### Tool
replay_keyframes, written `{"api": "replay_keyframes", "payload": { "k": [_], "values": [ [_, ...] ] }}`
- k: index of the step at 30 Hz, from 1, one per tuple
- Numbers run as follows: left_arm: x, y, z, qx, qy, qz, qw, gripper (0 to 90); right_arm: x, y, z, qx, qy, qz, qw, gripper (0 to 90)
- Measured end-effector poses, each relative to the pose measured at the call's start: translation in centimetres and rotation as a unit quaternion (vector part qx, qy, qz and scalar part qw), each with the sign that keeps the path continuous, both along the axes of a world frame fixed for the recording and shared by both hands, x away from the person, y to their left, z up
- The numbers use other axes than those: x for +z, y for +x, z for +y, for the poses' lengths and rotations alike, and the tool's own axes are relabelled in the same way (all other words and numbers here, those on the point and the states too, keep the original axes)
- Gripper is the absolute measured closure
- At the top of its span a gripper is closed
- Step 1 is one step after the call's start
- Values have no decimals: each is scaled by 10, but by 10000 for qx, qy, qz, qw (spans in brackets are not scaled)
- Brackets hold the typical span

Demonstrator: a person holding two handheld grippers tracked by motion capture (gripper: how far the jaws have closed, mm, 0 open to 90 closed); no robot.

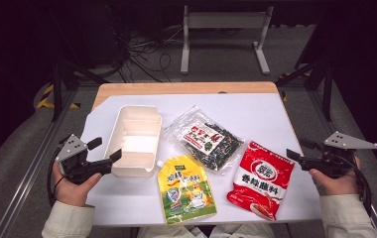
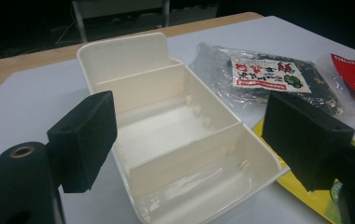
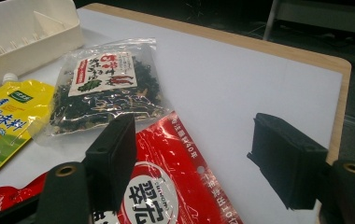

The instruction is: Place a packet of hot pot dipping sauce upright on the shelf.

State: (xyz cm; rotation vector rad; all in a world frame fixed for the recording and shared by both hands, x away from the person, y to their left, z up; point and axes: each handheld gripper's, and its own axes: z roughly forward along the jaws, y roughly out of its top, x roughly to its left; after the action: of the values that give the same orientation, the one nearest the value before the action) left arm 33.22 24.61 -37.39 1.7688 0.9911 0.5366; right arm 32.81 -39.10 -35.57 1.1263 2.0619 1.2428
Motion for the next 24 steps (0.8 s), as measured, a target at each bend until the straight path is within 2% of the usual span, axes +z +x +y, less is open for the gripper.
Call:
{"api": "replay_keyframes", "payload": {
  "k": [5, 12, 16, 24],
  "values": [
    [0, 0, -3, -39, 57, 51, 10000, 188, -2, 1, 0, -18, 11, 122, 9999, 279],
    [2, -1, -7, -151, 35, 59, 9999, 188, -7, 5, 2, -95, -122, 486, 9987, 267],
    [2, -1, -7, -196, 42, 78, 9998, 189, -11, 8, 3, -117, -214, 618, 9978, 264],
    [2, -1, -9, -269, 69, 100, 9996, 190, -26, 15, 1, -187, -281, 874, 9956, 260]
  ]
}}
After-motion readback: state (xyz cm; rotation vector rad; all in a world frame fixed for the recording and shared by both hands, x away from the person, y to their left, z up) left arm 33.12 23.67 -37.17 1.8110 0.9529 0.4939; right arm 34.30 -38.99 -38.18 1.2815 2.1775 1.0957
